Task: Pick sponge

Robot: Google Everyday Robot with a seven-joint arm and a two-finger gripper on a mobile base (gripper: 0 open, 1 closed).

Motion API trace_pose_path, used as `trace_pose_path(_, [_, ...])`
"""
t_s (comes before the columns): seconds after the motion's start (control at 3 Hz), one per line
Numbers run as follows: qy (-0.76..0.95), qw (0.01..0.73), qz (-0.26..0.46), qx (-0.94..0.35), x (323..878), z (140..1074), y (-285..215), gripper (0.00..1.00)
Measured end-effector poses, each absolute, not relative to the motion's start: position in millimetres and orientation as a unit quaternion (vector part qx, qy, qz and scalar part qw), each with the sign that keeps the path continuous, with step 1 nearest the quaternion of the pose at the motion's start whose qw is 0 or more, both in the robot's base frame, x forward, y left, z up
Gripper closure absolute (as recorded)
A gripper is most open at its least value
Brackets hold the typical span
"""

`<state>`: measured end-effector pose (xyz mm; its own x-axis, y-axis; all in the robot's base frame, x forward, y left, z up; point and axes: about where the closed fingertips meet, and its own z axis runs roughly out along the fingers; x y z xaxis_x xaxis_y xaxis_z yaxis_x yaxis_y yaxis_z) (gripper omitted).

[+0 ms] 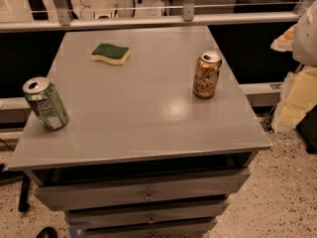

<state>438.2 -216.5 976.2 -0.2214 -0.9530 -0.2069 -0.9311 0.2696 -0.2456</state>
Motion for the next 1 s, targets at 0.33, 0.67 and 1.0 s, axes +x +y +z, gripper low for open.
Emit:
trace_pose_path(0.33, [0.779, 0.168, -0.034, -0.604, 440.4, 977.2, -211.0, 0.00])
trace_pose_path(0.67, [0.770, 0.196, -0.021, -0.607, 457.5, 969.4, -176.2, 0.00])
trace_pose_path(1.0, [0.751, 0.241, 0.010, -0.614, 489.1, 950.7, -102.0, 0.00])
